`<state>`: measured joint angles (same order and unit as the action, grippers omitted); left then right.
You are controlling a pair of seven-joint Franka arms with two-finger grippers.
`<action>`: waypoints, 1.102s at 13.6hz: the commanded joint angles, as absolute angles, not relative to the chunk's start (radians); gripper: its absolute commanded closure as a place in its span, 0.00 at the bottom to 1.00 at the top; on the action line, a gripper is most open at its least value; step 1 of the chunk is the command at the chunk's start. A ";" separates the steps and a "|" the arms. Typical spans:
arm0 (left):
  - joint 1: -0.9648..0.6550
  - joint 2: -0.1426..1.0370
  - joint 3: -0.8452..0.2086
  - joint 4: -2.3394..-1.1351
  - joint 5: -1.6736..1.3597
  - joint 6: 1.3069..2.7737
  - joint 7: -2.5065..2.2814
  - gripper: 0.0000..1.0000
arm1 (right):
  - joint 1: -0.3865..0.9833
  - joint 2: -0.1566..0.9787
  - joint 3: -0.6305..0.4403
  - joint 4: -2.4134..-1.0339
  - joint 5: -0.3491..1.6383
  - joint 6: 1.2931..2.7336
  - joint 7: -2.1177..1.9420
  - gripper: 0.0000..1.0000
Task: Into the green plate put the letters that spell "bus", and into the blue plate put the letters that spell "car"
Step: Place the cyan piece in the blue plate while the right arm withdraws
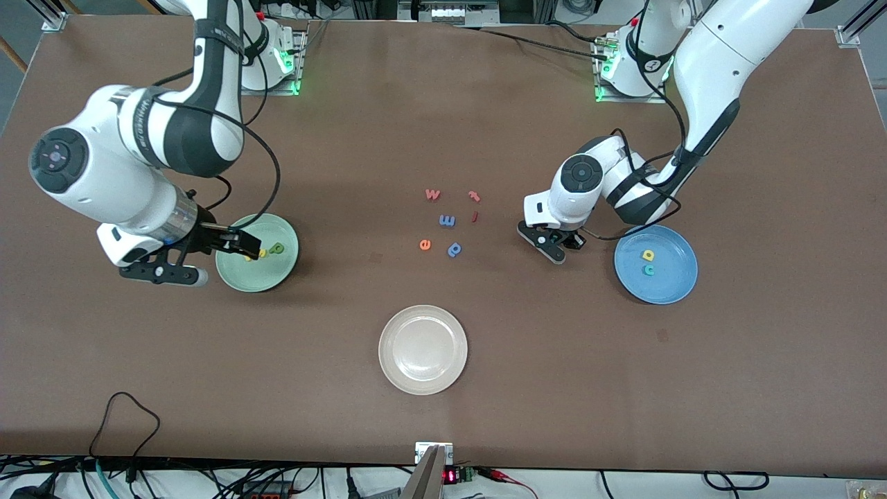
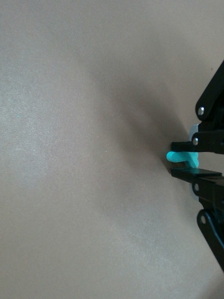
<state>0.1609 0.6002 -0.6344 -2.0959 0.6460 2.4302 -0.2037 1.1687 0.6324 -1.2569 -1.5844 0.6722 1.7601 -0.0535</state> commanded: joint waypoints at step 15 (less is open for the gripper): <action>0.431 0.540 -0.693 -1.954 0.660 2.115 -0.107 0.04 | 0.102 0.192 -0.184 -1.367 0.117 1.542 -0.007 0.00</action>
